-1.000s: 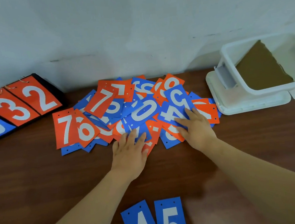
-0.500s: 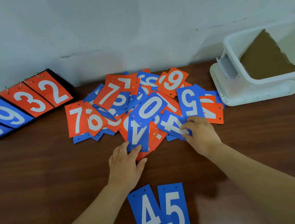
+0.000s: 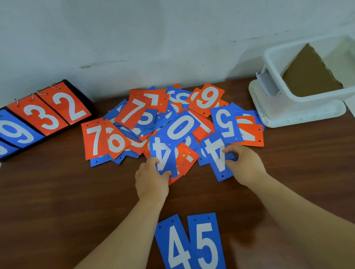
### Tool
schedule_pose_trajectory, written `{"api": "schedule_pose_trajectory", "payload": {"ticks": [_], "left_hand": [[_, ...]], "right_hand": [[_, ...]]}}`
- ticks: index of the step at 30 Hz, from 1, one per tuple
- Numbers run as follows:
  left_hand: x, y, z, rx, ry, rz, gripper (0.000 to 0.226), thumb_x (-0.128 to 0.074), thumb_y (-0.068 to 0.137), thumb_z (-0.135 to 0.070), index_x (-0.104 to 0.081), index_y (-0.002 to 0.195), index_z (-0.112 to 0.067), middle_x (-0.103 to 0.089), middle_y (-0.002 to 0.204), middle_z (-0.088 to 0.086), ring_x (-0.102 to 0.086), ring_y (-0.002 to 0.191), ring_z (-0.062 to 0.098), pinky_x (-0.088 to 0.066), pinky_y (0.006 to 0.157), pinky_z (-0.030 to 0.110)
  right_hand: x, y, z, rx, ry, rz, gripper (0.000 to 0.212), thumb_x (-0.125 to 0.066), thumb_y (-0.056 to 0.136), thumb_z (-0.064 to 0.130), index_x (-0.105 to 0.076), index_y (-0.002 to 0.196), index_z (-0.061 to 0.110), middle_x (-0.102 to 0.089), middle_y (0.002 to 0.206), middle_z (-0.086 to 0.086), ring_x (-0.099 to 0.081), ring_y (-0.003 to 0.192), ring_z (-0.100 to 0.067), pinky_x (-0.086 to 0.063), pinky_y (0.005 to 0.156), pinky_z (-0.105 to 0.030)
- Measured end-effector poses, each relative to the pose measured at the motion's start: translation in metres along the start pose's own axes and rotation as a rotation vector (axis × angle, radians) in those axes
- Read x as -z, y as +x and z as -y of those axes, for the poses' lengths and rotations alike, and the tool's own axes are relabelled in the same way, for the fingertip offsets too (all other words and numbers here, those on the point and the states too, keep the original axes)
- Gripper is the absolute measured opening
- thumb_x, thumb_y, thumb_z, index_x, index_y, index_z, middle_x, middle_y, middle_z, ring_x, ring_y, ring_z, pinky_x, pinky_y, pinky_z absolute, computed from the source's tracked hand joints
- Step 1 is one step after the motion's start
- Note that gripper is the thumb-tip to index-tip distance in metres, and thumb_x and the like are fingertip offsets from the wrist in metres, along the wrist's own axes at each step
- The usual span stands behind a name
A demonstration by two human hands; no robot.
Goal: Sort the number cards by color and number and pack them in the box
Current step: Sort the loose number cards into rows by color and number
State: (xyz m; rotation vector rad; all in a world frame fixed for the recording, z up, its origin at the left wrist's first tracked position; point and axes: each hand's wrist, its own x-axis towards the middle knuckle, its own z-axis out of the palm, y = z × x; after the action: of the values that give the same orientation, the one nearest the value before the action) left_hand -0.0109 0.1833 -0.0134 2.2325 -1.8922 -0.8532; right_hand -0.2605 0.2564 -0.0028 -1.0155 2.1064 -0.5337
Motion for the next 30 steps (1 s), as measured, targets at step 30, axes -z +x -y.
{"api": "schedule_pose_trajectory", "payload": {"ticks": [30], "left_hand": [[0.213, -0.103, 0.210, -0.089, -0.664, 0.018, 0.028, -0.067, 0.098, -0.015, -0.066, 0.112, -0.039, -0.058, 0.133, -0.005, -0.063, 0.117, 0.018, -0.063, 0.069, 0.033]], "right_hand": [[-0.085, -0.214, 0.171, 0.173, 0.206, 0.187, 0.017, -0.067, 0.098, 0.025, -0.068, 0.103, 0.041, -0.067, 0.109, 0.017, -0.070, 0.092, -0.011, -0.063, 0.069, -0.033]]}}
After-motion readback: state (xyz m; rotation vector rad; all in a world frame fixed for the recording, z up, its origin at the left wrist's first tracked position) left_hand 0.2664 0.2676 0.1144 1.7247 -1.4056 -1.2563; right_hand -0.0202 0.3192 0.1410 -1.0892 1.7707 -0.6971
